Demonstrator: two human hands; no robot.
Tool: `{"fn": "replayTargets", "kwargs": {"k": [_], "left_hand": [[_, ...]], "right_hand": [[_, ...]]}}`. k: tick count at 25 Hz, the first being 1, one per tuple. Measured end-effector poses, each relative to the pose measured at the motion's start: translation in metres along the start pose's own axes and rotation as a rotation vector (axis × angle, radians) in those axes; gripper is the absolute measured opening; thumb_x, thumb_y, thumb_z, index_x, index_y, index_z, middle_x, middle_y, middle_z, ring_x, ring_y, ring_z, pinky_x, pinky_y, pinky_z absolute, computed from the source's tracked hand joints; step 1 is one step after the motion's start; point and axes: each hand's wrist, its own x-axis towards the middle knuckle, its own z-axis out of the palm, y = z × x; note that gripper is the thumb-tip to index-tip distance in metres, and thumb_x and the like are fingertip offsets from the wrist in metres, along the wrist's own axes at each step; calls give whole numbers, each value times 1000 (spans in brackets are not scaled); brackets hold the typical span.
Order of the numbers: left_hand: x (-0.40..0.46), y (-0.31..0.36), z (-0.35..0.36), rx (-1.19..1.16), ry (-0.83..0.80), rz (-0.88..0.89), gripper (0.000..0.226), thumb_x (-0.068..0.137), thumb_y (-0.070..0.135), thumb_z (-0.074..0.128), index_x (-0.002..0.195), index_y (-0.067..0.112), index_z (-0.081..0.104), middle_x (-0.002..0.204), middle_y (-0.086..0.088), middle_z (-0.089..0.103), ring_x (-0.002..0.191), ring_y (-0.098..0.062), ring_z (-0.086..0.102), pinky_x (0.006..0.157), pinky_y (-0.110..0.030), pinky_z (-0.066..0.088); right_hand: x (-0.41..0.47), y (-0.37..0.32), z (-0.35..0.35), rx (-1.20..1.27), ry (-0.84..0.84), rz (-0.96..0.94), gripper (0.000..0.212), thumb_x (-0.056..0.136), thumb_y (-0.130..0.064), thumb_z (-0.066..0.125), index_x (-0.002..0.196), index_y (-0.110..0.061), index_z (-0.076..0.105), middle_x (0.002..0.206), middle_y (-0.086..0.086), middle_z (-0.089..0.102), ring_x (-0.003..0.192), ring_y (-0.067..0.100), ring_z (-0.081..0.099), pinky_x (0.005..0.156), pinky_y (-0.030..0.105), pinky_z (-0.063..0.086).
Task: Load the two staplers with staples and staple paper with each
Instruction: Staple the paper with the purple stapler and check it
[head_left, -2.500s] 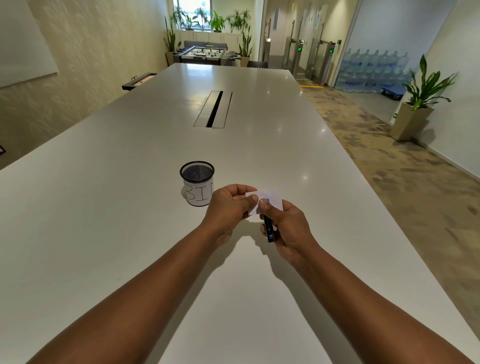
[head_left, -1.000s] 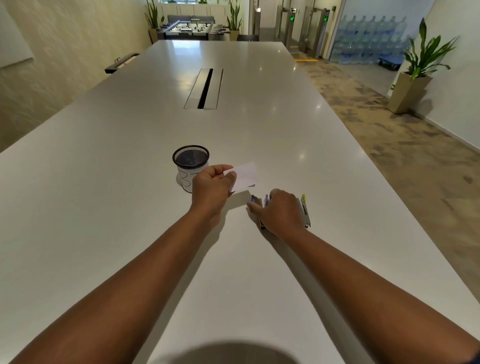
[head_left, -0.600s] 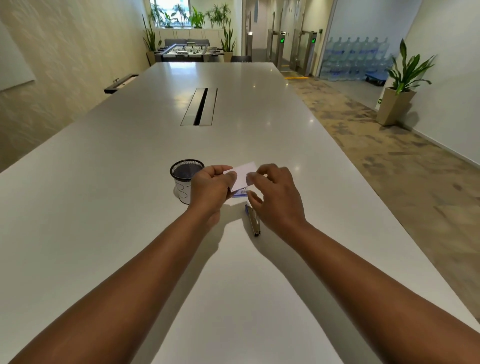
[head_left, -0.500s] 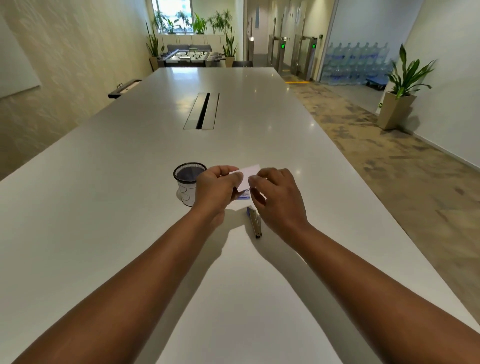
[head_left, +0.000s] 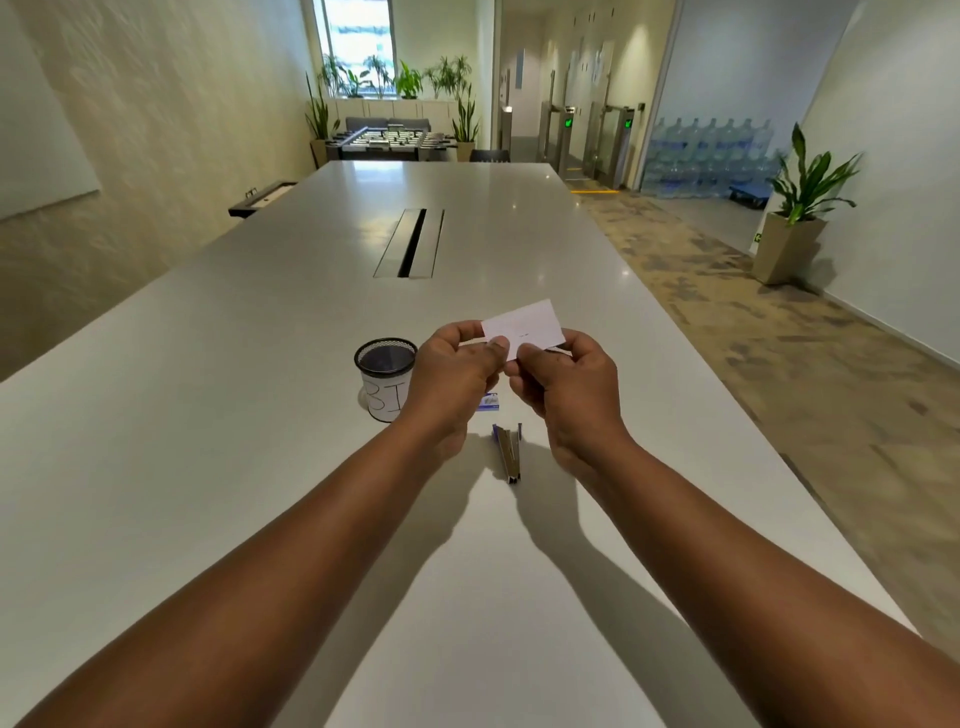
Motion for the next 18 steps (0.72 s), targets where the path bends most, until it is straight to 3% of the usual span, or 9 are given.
{"fn": "replayTargets", "kwargs": {"k": [4,8,11,15,18], "left_hand": [[-5,5,-2,7,0,35,18,93,10,71,105,22,66,85,11,79,81,-8,77,73,-24,60],[-8,11,-4,36,-5,56,28,92,9,71,107,31,61,84,7,78,80,-10,77,75,-26,62],[-13,9,-5,63,-40,103,36,93,6,68,104,34,50,84,3,77,84,-16,77,76,-26,62],[-15,9,-4,76,-140,131,23,95,0,64,98,23,67,99,-12,74,96,-24,73,81,-29,61],[-14,10,-5,5,-180,53,24,91,-3,69,100,19,74,103,-8,76,94,-21,71,84,-28,61]], "right_hand": [[-7,-6,-4,84,-39,50,11,95,-12,66,105,-11,70,85,11,76,71,17,68,67,26,59],[-5,-12,-11,-8,24,-80,25,91,-1,65,106,-21,59,90,10,78,74,16,72,69,25,58],[-8,-9,-15,-95,11,-155,23,90,0,65,100,-20,67,95,11,75,76,15,72,69,24,56],[-8,-7,-17,-96,2,-138,23,88,-2,65,93,-20,78,85,0,77,71,10,69,67,19,54],[-7,-7,-18,-99,-10,-143,22,88,-2,67,93,-19,80,83,-2,78,72,9,68,67,18,54]]}}
